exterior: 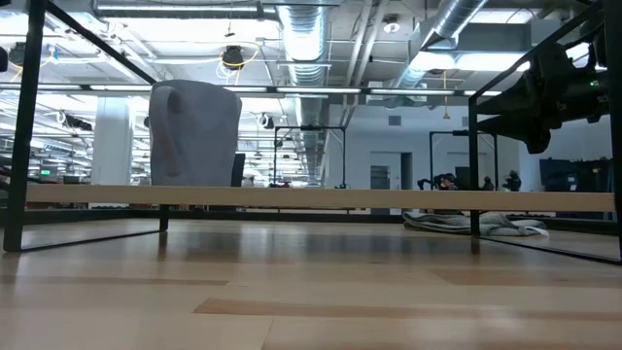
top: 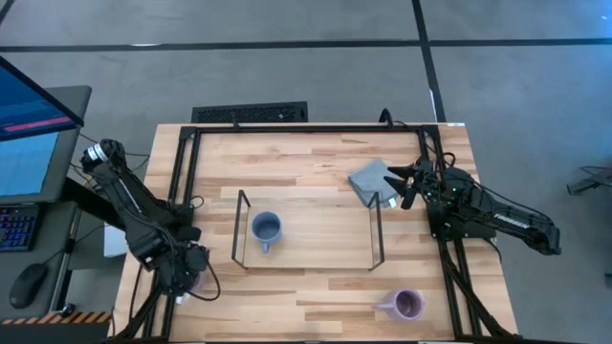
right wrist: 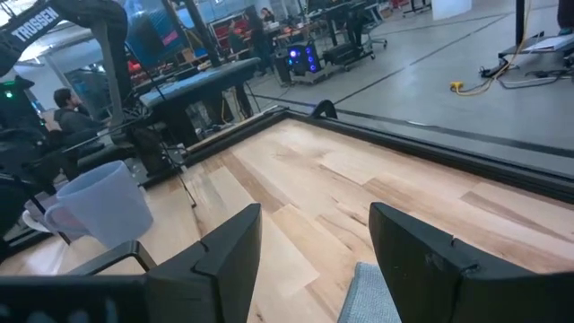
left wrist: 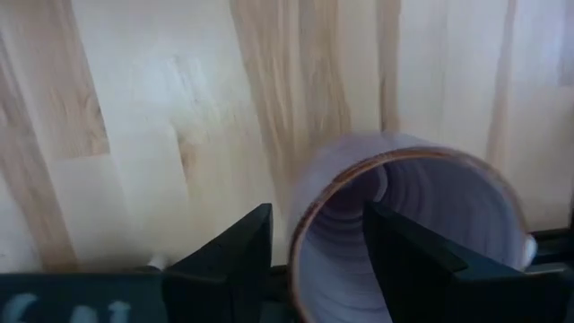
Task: Stack small to large cups/mugs on shelf
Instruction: Put the left purple mug on the shelf
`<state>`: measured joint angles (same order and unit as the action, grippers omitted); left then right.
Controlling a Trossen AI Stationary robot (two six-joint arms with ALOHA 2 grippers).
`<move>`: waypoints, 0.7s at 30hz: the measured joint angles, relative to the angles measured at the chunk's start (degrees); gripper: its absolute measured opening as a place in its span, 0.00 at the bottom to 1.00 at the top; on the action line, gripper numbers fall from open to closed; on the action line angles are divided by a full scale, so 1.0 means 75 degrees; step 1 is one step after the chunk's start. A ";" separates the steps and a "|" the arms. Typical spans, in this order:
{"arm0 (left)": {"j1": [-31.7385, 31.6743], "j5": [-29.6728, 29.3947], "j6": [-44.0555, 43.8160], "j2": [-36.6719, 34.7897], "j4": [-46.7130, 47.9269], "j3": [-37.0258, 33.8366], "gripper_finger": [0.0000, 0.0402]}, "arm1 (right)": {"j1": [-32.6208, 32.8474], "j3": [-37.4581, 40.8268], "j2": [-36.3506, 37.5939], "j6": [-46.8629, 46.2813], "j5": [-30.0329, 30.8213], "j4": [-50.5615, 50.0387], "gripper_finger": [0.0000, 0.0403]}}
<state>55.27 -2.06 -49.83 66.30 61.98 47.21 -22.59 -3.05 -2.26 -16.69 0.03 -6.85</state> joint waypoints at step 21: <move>0.0000 -0.0090 -0.0035 0.0000 -0.0200 -0.0083 0.42 | 0.0000 0.0000 0.0000 0.0023 0.0000 0.0000 0.57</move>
<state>55.27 -2.73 -50.09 66.30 60.49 46.59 -22.59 -3.05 -2.26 -16.51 0.03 -6.85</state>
